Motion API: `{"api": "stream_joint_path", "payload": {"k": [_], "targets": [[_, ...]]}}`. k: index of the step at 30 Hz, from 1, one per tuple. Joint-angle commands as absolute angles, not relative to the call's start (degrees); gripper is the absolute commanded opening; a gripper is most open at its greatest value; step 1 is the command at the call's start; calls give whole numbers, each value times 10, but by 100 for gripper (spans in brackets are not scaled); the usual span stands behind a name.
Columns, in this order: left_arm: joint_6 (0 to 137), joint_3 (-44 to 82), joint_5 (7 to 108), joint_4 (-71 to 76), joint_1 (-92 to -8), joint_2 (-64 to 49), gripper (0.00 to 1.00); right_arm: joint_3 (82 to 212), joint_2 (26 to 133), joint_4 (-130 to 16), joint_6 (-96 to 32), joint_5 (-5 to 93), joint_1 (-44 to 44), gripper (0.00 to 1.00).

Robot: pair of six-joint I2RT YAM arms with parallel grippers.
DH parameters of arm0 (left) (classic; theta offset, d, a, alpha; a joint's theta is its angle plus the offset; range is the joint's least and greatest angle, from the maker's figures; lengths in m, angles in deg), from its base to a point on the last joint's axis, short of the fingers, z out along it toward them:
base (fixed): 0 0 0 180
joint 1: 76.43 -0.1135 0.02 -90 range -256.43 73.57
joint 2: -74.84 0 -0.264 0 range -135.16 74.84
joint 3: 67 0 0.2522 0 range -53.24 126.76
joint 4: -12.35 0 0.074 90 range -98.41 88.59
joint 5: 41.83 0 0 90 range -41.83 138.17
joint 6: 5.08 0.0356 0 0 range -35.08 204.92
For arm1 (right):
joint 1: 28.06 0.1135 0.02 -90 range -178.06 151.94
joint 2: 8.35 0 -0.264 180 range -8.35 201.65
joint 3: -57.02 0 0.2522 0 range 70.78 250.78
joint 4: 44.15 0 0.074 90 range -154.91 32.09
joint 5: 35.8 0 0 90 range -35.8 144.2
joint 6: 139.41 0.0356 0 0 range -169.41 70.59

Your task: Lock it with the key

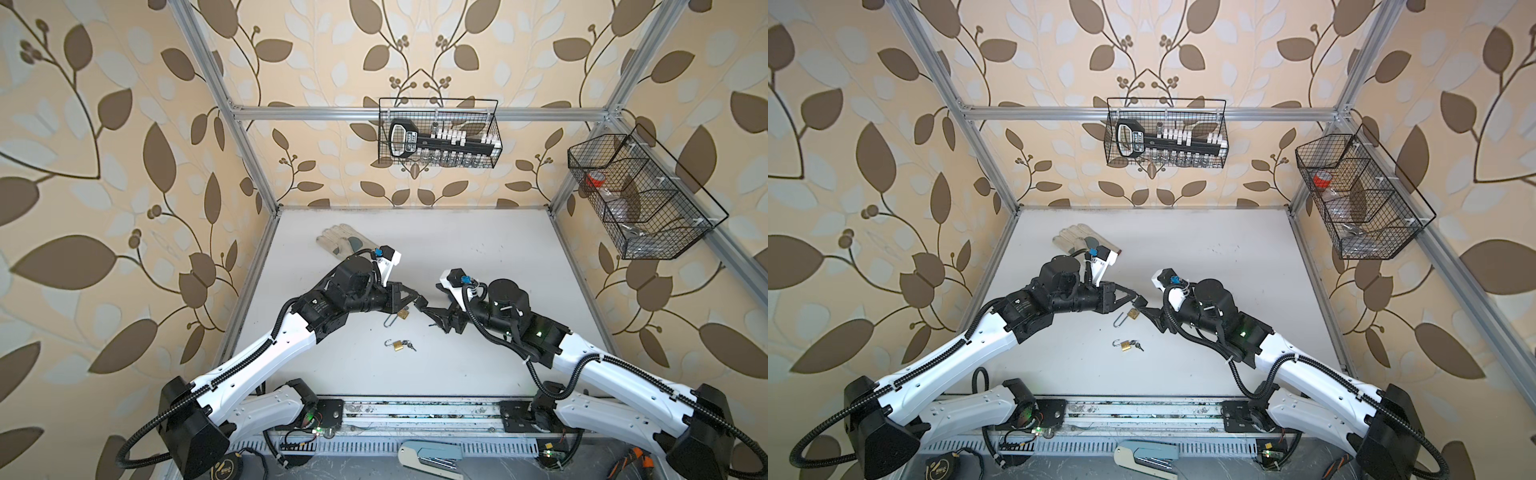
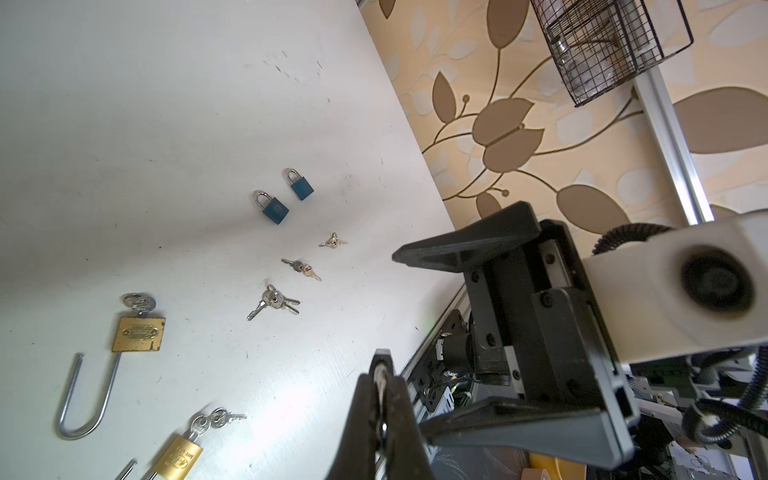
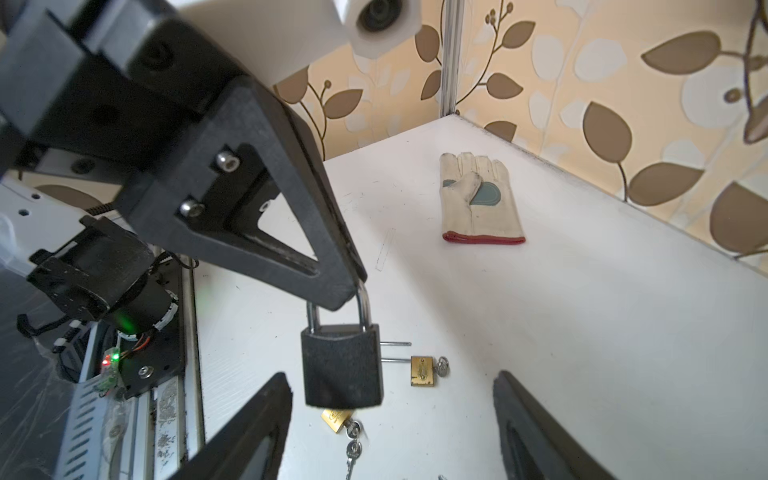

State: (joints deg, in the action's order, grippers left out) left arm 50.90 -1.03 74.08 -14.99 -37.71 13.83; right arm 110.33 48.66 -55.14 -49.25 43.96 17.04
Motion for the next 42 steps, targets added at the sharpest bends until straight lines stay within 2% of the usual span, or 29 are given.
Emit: {"api": "stream_joint_path", "payload": {"k": [1, 4, 14, 29, 35, 42], "targets": [[505, 16, 758, -111, -371, 141, 0, 1126, 499, -525, -508, 423, 180, 79], [502, 15, 755, -113, -371, 141, 0, 1132, 509, -525, -511, 444, 192, 78], [500, 14, 755, -113, -369, 141, 0, 1147, 537, -537, -523, 435, 196, 61], [501, 20, 751, -119, -369, 141, 0, 1144, 535, -562, -535, 433, 200, 48], [500, 22, 751, -121, -369, 140, 0, 1147, 530, -560, -532, 422, 199, 35], [498, 35, 738, -132, -368, 128, 0, 1139, 515, -573, -519, 423, 199, 4]]}}
